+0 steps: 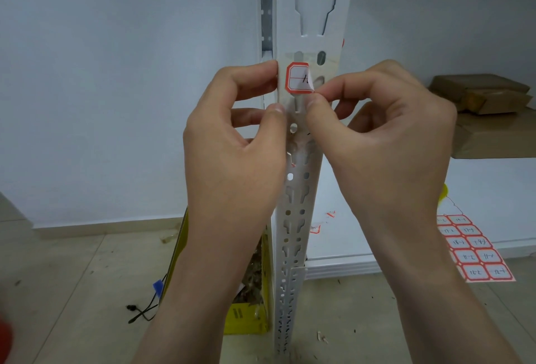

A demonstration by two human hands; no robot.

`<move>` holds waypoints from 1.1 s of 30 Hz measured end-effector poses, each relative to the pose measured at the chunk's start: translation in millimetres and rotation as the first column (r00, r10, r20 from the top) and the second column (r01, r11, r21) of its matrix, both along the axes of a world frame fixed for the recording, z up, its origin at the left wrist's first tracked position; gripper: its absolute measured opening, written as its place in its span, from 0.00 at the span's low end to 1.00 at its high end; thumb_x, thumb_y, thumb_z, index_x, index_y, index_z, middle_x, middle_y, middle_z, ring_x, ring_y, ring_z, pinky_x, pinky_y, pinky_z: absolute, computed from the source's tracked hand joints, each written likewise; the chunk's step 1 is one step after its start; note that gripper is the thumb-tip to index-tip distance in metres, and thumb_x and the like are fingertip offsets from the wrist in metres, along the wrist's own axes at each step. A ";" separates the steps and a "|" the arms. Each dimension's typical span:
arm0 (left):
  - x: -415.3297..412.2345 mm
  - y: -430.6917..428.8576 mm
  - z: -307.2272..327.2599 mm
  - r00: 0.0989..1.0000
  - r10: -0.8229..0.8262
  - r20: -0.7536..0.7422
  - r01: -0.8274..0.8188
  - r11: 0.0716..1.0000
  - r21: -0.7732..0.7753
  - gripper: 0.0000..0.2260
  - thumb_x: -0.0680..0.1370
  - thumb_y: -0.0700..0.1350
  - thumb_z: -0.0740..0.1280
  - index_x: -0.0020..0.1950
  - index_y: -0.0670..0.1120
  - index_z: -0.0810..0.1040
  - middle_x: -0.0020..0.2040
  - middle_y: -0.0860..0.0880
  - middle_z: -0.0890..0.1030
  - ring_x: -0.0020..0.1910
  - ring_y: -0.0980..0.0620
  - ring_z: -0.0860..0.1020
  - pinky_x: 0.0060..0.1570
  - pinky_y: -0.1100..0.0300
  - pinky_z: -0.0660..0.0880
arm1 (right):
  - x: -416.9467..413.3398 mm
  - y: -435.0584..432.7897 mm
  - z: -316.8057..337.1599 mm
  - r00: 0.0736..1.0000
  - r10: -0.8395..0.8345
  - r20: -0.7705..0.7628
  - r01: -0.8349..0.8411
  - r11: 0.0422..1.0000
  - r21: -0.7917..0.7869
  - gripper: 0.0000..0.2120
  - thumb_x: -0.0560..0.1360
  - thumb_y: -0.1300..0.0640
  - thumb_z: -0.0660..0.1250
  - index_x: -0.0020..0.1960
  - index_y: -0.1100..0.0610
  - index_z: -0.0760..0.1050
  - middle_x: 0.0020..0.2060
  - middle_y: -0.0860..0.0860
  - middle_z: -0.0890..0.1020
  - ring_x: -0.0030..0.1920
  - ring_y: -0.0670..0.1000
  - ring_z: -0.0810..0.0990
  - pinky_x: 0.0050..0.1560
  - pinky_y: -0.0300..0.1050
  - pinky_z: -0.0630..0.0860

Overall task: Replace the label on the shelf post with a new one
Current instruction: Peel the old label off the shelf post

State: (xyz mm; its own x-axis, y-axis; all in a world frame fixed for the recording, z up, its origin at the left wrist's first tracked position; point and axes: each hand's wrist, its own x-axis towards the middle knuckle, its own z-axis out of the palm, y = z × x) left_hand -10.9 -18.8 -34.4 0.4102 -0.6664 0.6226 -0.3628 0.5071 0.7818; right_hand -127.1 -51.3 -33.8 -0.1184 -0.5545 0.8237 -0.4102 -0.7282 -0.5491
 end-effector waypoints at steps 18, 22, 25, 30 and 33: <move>0.6 -0.7 -0.3 1.000 -0.012 -0.018 0.012 1.000 -0.014 0.15 0.80 0.36 0.69 0.60 0.54 0.81 0.54 0.60 0.85 0.46 0.58 0.84 0.40 0.63 0.84 | 3.0 3.1 1.7 0.999 0.038 -0.011 -0.038 0.999 0.010 0.06 0.74 0.57 0.77 0.42 0.49 0.81 0.37 0.46 0.79 0.33 0.42 0.76 0.34 0.27 0.69; 0.9 -0.9 -0.7 1.000 -0.002 -0.013 0.002 1.000 -0.015 0.15 0.80 0.36 0.69 0.61 0.54 0.82 0.54 0.60 0.85 0.46 0.58 0.84 0.41 0.63 0.84 | 4.3 4.3 1.9 0.998 0.057 0.001 -0.057 0.998 0.018 0.05 0.73 0.57 0.76 0.42 0.49 0.82 0.37 0.48 0.81 0.34 0.44 0.78 0.35 0.31 0.71; 1.0 -0.8 -0.6 1.000 -0.002 -0.012 0.002 1.000 -0.016 0.15 0.80 0.36 0.69 0.61 0.54 0.82 0.54 0.60 0.85 0.46 0.58 0.84 0.41 0.64 0.84 | 4.6 4.8 2.3 0.998 0.057 -0.001 -0.057 0.998 0.018 0.05 0.73 0.57 0.76 0.42 0.49 0.82 0.37 0.47 0.81 0.35 0.44 0.78 0.35 0.32 0.73; 0.8 -0.6 -0.5 1.000 -0.013 -0.015 0.013 1.000 -0.021 0.15 0.80 0.36 0.68 0.61 0.54 0.82 0.54 0.61 0.85 0.46 0.57 0.84 0.39 0.65 0.83 | 5.5 5.9 2.6 0.998 0.061 0.007 -0.061 0.998 0.017 0.04 0.73 0.58 0.76 0.42 0.50 0.82 0.36 0.47 0.80 0.35 0.45 0.78 0.35 0.30 0.71; 0.7 -1.1 -0.6 1.000 -0.010 -0.016 0.010 1.000 -0.021 0.16 0.80 0.36 0.69 0.60 0.55 0.82 0.53 0.61 0.85 0.46 0.57 0.84 0.41 0.64 0.84 | 6.2 6.9 2.7 0.998 0.066 0.015 -0.066 0.998 0.016 0.04 0.73 0.58 0.76 0.41 0.51 0.82 0.37 0.48 0.81 0.35 0.45 0.78 0.35 0.30 0.72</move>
